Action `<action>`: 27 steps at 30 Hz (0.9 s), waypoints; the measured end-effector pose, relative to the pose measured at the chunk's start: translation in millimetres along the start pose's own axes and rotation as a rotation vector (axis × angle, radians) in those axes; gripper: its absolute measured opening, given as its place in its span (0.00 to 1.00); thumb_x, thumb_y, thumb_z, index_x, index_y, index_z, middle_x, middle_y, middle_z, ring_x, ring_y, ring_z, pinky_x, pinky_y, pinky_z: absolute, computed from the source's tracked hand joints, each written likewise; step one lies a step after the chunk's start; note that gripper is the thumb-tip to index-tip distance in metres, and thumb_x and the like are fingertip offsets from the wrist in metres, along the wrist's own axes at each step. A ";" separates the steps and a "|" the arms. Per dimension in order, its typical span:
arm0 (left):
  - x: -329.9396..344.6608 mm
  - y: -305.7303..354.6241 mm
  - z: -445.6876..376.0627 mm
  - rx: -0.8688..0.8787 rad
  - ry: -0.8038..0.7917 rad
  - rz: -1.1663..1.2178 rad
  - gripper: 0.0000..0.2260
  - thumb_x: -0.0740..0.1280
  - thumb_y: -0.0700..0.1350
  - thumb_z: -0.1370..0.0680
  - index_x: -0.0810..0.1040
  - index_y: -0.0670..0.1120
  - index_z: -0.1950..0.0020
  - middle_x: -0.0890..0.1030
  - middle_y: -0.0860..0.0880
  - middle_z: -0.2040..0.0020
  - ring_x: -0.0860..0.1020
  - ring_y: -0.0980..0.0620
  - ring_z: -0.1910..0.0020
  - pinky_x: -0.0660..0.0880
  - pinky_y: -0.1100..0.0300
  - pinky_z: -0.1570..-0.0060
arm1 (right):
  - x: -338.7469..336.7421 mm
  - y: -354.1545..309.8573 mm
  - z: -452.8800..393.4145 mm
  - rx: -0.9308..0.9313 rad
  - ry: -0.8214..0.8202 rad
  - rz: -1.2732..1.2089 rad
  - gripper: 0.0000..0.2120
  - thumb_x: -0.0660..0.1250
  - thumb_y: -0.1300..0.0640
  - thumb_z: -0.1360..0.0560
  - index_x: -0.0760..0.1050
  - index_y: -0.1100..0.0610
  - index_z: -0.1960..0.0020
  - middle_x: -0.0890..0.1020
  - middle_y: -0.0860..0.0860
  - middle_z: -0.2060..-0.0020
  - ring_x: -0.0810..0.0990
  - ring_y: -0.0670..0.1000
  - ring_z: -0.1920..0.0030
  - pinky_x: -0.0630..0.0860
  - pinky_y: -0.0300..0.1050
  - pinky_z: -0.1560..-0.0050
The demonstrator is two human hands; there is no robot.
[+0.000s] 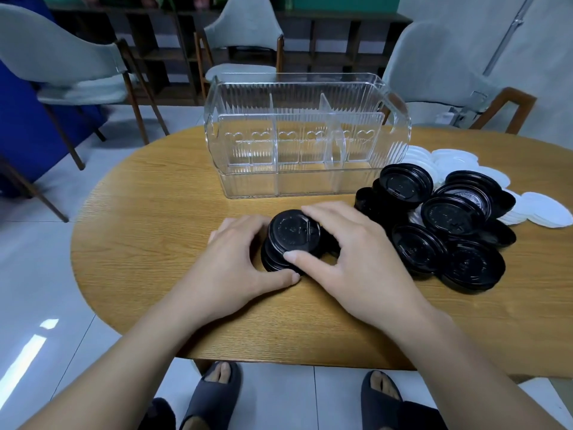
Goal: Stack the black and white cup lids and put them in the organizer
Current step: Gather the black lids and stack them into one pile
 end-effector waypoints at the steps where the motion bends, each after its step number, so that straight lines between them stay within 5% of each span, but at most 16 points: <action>1: -0.4 -0.5 0.4 0.005 0.009 -0.001 0.33 0.76 0.73 0.34 0.78 0.64 0.31 0.81 0.66 0.38 0.72 0.60 0.34 0.72 0.45 0.27 | 4.6 -0.5 -0.1 0.005 -0.031 0.020 0.28 0.76 0.38 0.22 0.79 0.48 0.26 0.80 0.41 0.33 0.78 0.46 0.31 0.74 0.53 0.27; 9: -1.9 -9.8 2.5 -0.017 -0.014 0.044 0.55 0.82 0.70 0.35 0.58 0.67 0.13 0.78 0.70 0.36 0.73 0.61 0.29 0.70 0.47 0.22 | 17.8 -4.8 -2.1 0.012 -0.141 0.104 0.25 0.71 0.34 0.21 0.80 0.46 0.30 0.81 0.40 0.35 0.75 0.46 0.33 0.66 0.50 0.24; 16: -2.4 -12.5 1.9 0.011 -0.041 0.009 0.58 0.83 0.69 0.36 0.57 0.66 0.11 0.76 0.71 0.32 0.71 0.64 0.28 0.68 0.58 0.24 | 23.5 -0.6 -4.9 0.043 -0.137 0.104 0.33 0.73 0.30 0.25 0.78 0.46 0.26 0.80 0.39 0.33 0.74 0.45 0.31 0.67 0.50 0.23; 27: -4.1 -10.6 1.7 0.029 0.001 -0.012 0.51 0.83 0.63 0.31 0.62 0.61 0.12 0.75 0.73 0.34 0.72 0.67 0.30 0.65 0.72 0.29 | 22.8 -3.6 -5.7 0.048 -0.123 0.027 0.31 0.78 0.36 0.24 0.78 0.44 0.24 0.81 0.37 0.31 0.72 0.39 0.30 0.66 0.44 0.24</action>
Point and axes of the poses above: each hand's wrist, its own z-axis away from the middle knuckle, its own x-axis out of the palm, y = z × x, the point moved 9 cm from there along -z, towards the middle knuckle
